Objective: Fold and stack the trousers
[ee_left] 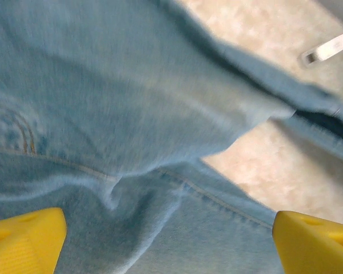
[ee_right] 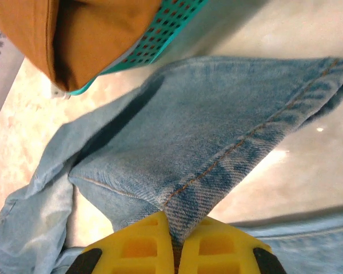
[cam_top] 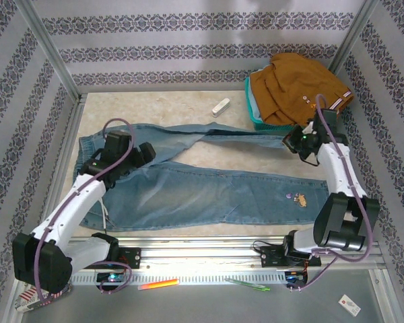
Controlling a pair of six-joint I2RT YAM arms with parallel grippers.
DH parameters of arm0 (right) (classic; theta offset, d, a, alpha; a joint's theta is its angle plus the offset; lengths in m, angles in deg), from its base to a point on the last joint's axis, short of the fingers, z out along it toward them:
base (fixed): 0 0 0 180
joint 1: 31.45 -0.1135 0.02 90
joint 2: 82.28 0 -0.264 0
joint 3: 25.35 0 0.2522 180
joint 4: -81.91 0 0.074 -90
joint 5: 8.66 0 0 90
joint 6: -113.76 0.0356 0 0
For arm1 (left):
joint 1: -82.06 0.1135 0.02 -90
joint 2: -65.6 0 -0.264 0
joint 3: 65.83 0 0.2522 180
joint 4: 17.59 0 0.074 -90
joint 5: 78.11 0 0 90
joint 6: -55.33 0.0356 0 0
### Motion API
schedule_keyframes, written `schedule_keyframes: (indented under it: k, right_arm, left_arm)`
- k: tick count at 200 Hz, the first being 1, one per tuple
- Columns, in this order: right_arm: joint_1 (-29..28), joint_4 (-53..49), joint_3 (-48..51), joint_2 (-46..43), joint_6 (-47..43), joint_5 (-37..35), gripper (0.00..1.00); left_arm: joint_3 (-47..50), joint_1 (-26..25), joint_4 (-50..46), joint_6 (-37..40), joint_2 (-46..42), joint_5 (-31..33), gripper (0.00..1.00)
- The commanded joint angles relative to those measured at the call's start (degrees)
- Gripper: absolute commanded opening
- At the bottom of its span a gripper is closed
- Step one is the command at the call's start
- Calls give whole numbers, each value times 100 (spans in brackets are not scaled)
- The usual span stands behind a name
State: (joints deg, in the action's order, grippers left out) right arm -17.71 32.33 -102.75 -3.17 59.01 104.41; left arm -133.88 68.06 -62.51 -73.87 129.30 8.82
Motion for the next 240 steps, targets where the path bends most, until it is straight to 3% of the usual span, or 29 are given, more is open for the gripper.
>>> schedule_keyframes:
  k: [1, 13, 40, 73, 103, 121, 134, 157, 203, 222, 240]
  right_arm:
    - [368, -513, 177, -500, -319, -488, 0]
    - [698, -349, 392, -660, -203, -788, 0]
    - [1378, -83, 726, -741, -66, -731, 0]
    - [1395, 148, 1459, -746, 81, -475, 0]
    - [1429, -13, 1749, -483, -10, -780, 40]
    - [1429, -109, 1748, -515, 11, -704, 47]
    - [1379, -86, 1794, -665, 82, -468, 50]
    - [1108, -145, 1873, -988, 78, -325, 52]
    - [994, -585, 1841, -1505, -36, 151, 58]
    - [585, -303, 2095, -1643, 472, 628, 60]
    - [56, -31, 2253, -1543, 989, 787, 61]
  left_arm:
    - [-686, 134, -797, 500, 65, -113, 94]
    - [-823, 218, -875, 562, 120, -142, 95]
    - [-800, 510, -682, 524, 289, -459, 95]
    - [-693, 560, 34, 242, 1037, -818, 93]
    - [-1016, 617, 339, 24, 2130, -408, 95]
    - [-1413, 835, 312, -76, 2607, -203, 96]
    - [-1756, 1020, 278, -58, 2899, -231, 96]
    - [-2840, 1096, -290, 396, 3676, 447, 98]
    - [-5126, 1103, -1549, 1008, 5821, 386, 100]
    - [-5281, 1117, -1658, 1088, 6219, 508, 98]
    - [-5170, 1143, -1517, 1159, 6336, 475, 89]
